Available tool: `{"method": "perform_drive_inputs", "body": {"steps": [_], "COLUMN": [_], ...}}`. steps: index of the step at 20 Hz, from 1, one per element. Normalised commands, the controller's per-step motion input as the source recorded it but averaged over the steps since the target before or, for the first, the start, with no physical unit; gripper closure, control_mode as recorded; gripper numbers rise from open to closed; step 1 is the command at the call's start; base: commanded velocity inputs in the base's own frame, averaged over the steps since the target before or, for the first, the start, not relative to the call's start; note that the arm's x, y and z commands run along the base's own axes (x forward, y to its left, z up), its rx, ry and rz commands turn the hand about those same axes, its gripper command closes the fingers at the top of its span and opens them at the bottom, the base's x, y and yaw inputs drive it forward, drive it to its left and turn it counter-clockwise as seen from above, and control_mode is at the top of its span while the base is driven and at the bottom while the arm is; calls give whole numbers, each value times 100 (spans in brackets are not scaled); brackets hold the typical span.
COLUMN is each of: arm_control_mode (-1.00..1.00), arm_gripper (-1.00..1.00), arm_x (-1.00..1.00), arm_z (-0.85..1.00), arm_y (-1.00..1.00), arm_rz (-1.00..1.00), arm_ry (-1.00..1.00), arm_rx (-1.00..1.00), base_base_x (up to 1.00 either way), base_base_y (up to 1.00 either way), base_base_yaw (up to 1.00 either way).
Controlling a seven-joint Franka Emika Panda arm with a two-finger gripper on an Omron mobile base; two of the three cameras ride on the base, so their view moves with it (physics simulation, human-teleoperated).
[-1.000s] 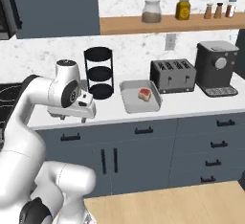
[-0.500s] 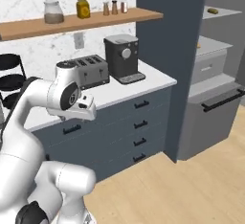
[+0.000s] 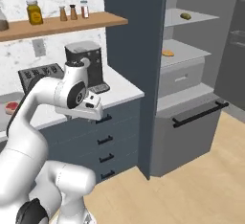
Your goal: Place one potato and one steak in each tupperware on the nearby counter, to pack two identical lunches.
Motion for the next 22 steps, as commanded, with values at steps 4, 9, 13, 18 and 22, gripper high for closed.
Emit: {"method": "perform_drive_inputs", "body": {"steps": [4, 9, 13, 18, 22], "arm_control_mode": [100, 100, 100, 100, 100], "arm_gripper": [-100, -100, -100, -100, -100], "arm_x": [0, 0, 0, 0, 0], "arm_z": [0, 0, 0, 0, 0], "arm_y": [0, 0, 0, 0, 0], "arm_rz": [0, 0, 0, 0, 0], "arm_ry": [0, 0, 0, 0, 0], "arm_rx": [0, 0, 0, 0, 0], "base_base_x": [59, 46, 1, 12, 33], "base_base_y": [-100, -100, -100, -100, -100], "base_base_yaw": [34, 35, 16, 0, 4]}}
